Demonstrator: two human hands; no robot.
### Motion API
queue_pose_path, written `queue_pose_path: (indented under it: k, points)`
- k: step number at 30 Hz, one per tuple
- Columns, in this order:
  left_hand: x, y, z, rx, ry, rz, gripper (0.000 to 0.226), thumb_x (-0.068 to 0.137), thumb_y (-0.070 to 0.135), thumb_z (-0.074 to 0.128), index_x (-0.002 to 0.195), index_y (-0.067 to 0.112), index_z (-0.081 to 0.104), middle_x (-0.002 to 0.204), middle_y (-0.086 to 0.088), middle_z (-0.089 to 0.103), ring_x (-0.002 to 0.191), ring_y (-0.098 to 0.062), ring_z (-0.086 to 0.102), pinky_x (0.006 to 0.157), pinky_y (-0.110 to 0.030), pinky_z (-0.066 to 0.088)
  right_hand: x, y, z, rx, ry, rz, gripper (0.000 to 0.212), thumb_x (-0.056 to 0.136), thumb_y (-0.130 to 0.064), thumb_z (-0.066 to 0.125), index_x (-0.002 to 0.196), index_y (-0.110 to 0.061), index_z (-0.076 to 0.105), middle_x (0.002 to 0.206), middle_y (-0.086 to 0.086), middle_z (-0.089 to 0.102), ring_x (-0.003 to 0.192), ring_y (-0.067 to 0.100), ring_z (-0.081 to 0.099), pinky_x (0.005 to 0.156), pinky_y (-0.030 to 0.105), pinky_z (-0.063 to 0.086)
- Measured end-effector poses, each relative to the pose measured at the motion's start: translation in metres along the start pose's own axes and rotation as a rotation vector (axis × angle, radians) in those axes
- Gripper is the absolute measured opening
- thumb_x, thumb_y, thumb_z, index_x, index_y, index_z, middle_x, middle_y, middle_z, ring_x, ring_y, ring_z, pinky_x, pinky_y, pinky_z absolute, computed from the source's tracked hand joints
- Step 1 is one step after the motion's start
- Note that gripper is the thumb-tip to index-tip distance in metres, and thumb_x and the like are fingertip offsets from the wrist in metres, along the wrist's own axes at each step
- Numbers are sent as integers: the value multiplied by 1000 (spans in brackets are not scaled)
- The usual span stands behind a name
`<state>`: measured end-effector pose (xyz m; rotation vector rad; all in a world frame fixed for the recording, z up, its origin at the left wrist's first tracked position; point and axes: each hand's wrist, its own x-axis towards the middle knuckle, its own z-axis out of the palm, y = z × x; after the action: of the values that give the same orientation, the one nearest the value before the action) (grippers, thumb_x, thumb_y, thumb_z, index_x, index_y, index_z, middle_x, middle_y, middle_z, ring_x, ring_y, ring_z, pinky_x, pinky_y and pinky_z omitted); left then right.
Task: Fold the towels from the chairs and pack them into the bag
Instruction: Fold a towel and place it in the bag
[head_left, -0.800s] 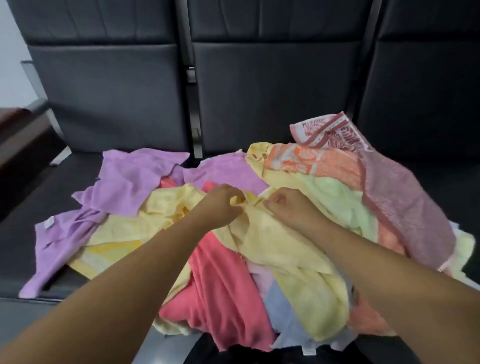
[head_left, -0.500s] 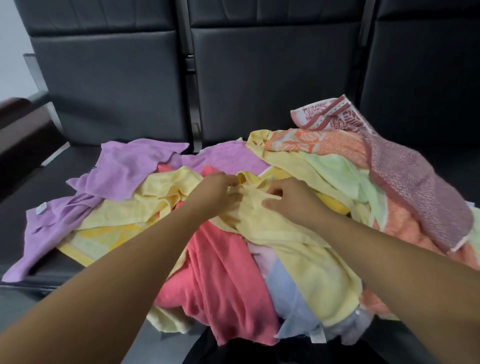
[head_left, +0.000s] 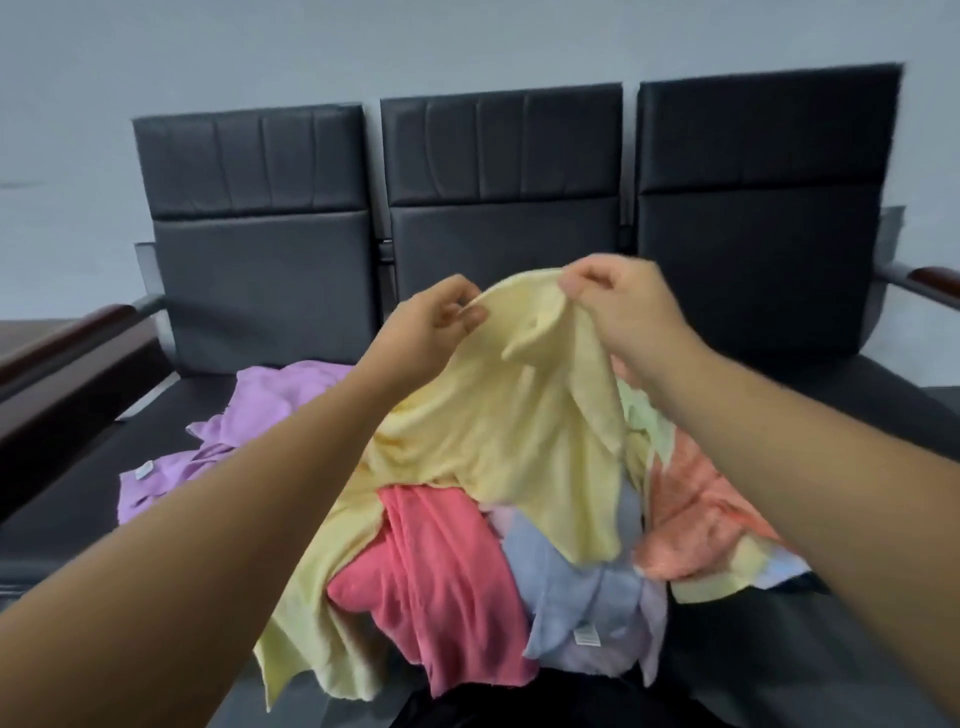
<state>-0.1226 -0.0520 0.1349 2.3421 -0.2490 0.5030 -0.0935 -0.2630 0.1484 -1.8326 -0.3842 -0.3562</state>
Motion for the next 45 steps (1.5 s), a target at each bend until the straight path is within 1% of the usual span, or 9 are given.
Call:
queue_pose_path:
  k: [7,12,14,17,22,28,32,37,45]
  points:
    - [-31,43,-15,-138,-204,-53,30,101,30,59,83,5,61,64,7,50,57,-9,43,59,-23,37,-33,-73,-71,137,108,156,16,91,-11,67,77,-11,74,74,4,68,73,19,64,69,30,52]
    - [-55,86,-30,-497,-250,-137,19,103,12,53,95,3,68,63,6,61,49,-6,53,45,-16,41,-78,-62,-91,-565,-480,138,26,84,-59,73,88,-33,73,79,-31,69,70,-10,64,60,11,46]
    - [-57,98,-37,-515,-277,-128,19,101,13,57,100,-1,70,75,-4,65,61,-14,58,55,-21,47,-89,-59,-93,-626,-641,103,11,85,-42,80,83,-35,71,76,-27,71,67,-8,65,59,10,44]
    - [-60,95,-46,-457,-270,-134,18,97,23,64,84,14,73,71,-1,63,59,-13,56,54,-22,45,-90,-67,-103,-444,-448,72,10,87,-18,74,81,-27,73,75,-9,73,65,5,65,57,16,47]
    - [-76,72,-53,-484,-165,-218,20,98,22,63,88,7,72,68,1,63,58,-14,56,51,-21,45,-86,-45,-124,-708,-431,98,6,81,-5,63,77,-7,68,69,10,61,62,18,53,55,29,41]
    - [-80,65,-37,-124,-118,-344,3,88,27,74,90,24,73,84,4,69,77,-15,63,68,-24,48,-94,-42,-115,200,-156,283,19,89,-2,71,104,10,68,95,23,71,79,29,69,67,40,58]
    - [-87,90,-14,-611,-329,-100,52,84,45,75,132,34,59,126,10,69,116,-6,65,101,-29,50,-93,-69,-81,15,-327,73,20,80,-24,80,93,-9,77,91,23,73,77,25,65,69,38,47]
    - [-85,102,-10,-534,-242,24,27,93,38,70,108,16,75,101,-21,72,82,-26,60,75,-44,45,-96,-69,-70,-111,-433,16,26,78,-35,80,97,-17,78,95,19,75,82,26,70,76,40,50]
    - [-73,87,-19,-385,-21,-93,25,106,23,51,85,16,64,55,19,52,52,-1,44,59,-21,39,-104,-7,-83,-715,-561,39,29,88,-29,76,76,-8,59,65,-6,47,66,14,48,50,19,30]
